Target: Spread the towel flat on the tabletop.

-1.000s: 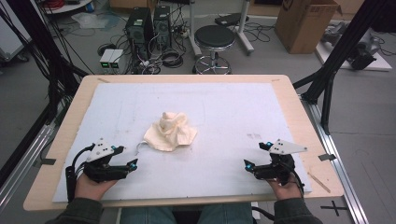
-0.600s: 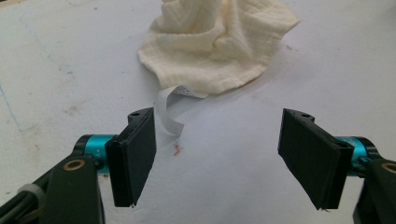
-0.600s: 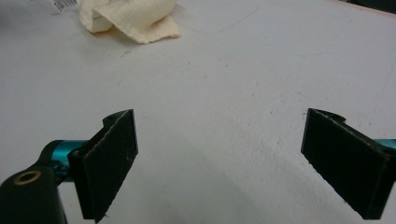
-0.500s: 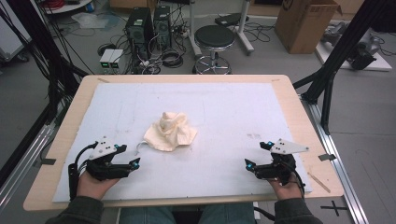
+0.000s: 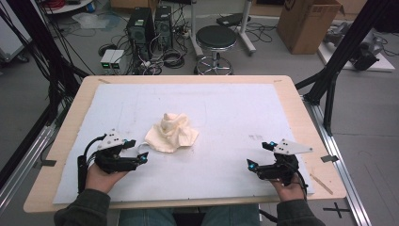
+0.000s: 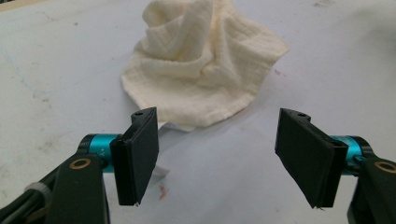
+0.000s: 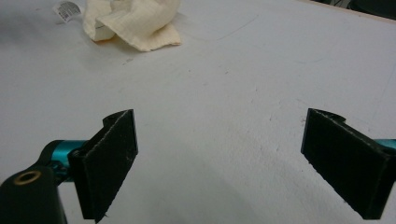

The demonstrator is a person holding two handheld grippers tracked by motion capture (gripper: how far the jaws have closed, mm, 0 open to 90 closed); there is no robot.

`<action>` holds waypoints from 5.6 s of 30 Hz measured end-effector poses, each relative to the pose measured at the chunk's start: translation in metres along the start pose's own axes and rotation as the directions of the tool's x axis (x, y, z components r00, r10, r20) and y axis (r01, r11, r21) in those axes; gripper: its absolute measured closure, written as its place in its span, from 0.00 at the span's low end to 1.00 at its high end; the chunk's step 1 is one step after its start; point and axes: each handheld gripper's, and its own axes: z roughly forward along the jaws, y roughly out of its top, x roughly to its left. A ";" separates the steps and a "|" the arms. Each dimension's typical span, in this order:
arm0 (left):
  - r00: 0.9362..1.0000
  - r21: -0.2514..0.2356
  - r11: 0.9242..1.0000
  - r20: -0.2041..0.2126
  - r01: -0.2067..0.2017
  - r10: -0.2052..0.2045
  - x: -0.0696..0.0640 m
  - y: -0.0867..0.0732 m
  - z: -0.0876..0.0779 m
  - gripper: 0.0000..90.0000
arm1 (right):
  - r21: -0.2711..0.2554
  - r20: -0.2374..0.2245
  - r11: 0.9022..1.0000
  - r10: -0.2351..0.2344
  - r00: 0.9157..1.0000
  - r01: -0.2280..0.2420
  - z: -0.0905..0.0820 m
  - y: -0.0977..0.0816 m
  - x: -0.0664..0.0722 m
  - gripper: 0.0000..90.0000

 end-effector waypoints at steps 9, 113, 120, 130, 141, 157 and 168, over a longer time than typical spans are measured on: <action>1.000 0.000 1.000 0.023 0.011 -0.010 0.002 0.021 0.016 0.35 | 0.000 -0.012 1.000 -0.009 1.000 0.009 0.003 0.002 0.000 0.11; 0.999 0.025 0.999 0.011 -0.037 0.037 -0.052 0.086 0.115 0.87 | -0.013 -0.032 1.000 -0.024 0.999 0.023 0.008 0.004 -0.001 0.11; 0.992 0.006 0.997 0.104 -0.074 0.073 -0.078 0.098 0.111 0.86 | -0.013 -0.029 1.000 -0.025 0.999 0.025 0.008 0.004 -0.001 0.11; 0.987 0.090 0.990 0.129 -0.110 0.098 -0.075 0.092 0.152 0.86 | -0.012 -0.032 0.999 -0.030 0.999 0.030 0.008 0.004 -0.001 0.11; 0.996 0.144 0.986 0.060 -0.081 0.073 -0.058 0.079 0.191 0.80 | -0.003 -0.040 0.999 -0.034 0.999 0.034 0.010 0.002 -0.003 0.11; 0.996 0.065 0.995 0.041 -0.079 0.076 -0.045 0.085 0.147 0.41 | 0.004 -0.055 0.999 -0.034 0.998 0.034 0.012 0.002 -0.001 0.11; 0.995 0.043 0.995 0.032 -0.095 0.094 -0.032 0.055 0.099 0.40 | 0.007 -0.072 1.000 -0.029 0.997 0.030 0.018 0.008 0.000 0.16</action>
